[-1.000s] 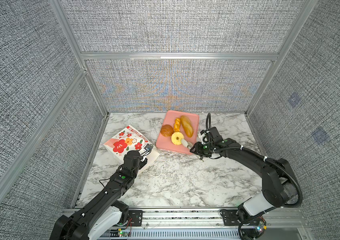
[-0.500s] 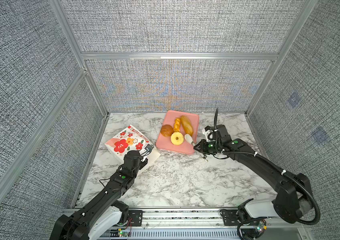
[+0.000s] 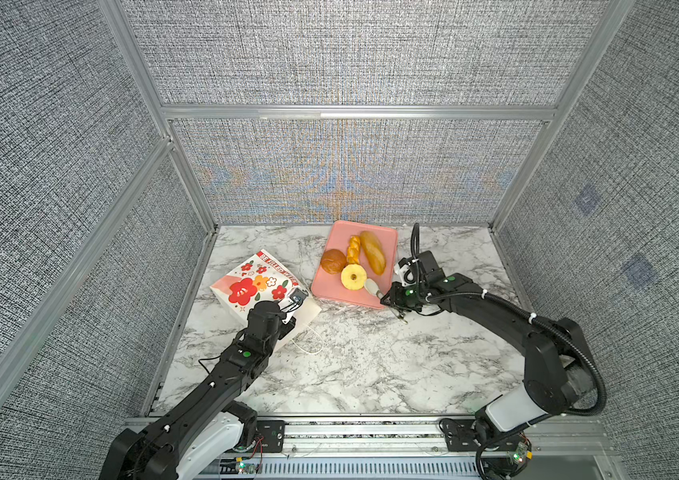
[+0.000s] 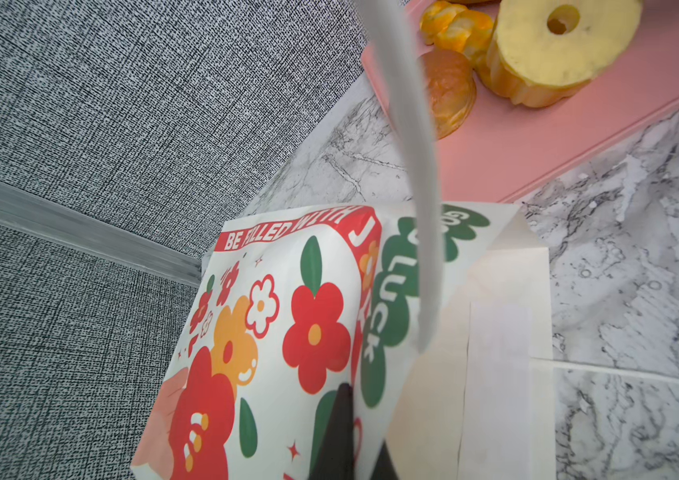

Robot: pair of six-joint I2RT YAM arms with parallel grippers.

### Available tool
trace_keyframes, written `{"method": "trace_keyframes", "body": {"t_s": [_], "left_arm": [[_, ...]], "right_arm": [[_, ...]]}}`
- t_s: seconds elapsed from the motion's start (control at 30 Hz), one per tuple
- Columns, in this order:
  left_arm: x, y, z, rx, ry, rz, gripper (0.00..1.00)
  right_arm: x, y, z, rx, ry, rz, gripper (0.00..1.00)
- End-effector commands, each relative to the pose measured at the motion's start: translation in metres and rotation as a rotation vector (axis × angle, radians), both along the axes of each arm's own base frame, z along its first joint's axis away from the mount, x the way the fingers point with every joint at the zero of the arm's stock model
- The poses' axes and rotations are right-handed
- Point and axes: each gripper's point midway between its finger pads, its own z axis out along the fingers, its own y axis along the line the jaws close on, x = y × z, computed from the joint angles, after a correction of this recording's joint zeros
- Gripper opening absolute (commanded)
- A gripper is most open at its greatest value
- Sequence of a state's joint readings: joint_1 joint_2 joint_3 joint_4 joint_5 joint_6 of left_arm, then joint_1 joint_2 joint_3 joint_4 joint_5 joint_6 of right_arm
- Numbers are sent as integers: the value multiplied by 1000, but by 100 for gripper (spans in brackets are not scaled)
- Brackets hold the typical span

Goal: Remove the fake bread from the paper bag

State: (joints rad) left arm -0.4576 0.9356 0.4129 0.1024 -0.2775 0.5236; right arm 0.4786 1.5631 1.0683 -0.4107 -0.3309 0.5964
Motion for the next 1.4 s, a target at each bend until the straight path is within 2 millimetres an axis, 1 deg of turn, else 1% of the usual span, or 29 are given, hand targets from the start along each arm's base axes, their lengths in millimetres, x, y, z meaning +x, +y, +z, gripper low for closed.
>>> {"method": "trace_keyframes", "body": {"t_s": [0.0,0.1,0.23,0.37,0.5,0.57,0.7,0.8,0.83,0.87,0.93,1.0,1.03,1.1,1.17,1.27,1.37], "left_arm": [[1,-4,0,-8,0,-16,0],[1,-4,-1,-9,4,-17,0],[2,-4,-1,-7,5,-17,0],[1,-4,-3,-6,11,-18,0],[1,-5,-3,-7,11,-19,0],[1,-5,-3,-6,12,-19,0],[1,-5,-2,-4,8,-21,0],[2,-5,-1,-7,5,-20,0],[2,-6,-1,-8,5,-20,0],[3,-6,-1,-10,6,-20,0],[3,-6,0,-10,5,-21,0],[2,-6,0,-11,7,-23,0],[2,-6,0,-11,8,-23,0],[1,-6,-1,-12,10,-26,0],[0,-6,0,-13,7,-28,0],[1,-7,-1,-7,9,-29,0],[1,-8,-1,-9,11,-34,0]], "right_arm": [[-3,-6,-8,-26,-11,-12,0],[-11,-14,-17,-50,-1,-22,0],[-16,-24,-27,-65,7,-36,0],[-16,-28,-25,-71,-2,-36,0],[-18,-30,-16,-79,-8,-16,0],[-21,-29,-4,-69,-19,-1,0],[-17,-24,49,-18,-107,14,0],[-3,-17,95,11,-191,22,0],[4,-14,106,20,-213,23,0],[11,-10,113,28,-230,24,0],[24,-4,121,32,-248,28,0],[37,3,113,19,-223,39,0],[40,6,110,14,-210,45,0],[44,10,96,4,-172,54,0],[43,12,84,0,-153,53,0],[35,8,66,-15,-117,48,0],[27,5,55,-22,-100,45,0]]}}
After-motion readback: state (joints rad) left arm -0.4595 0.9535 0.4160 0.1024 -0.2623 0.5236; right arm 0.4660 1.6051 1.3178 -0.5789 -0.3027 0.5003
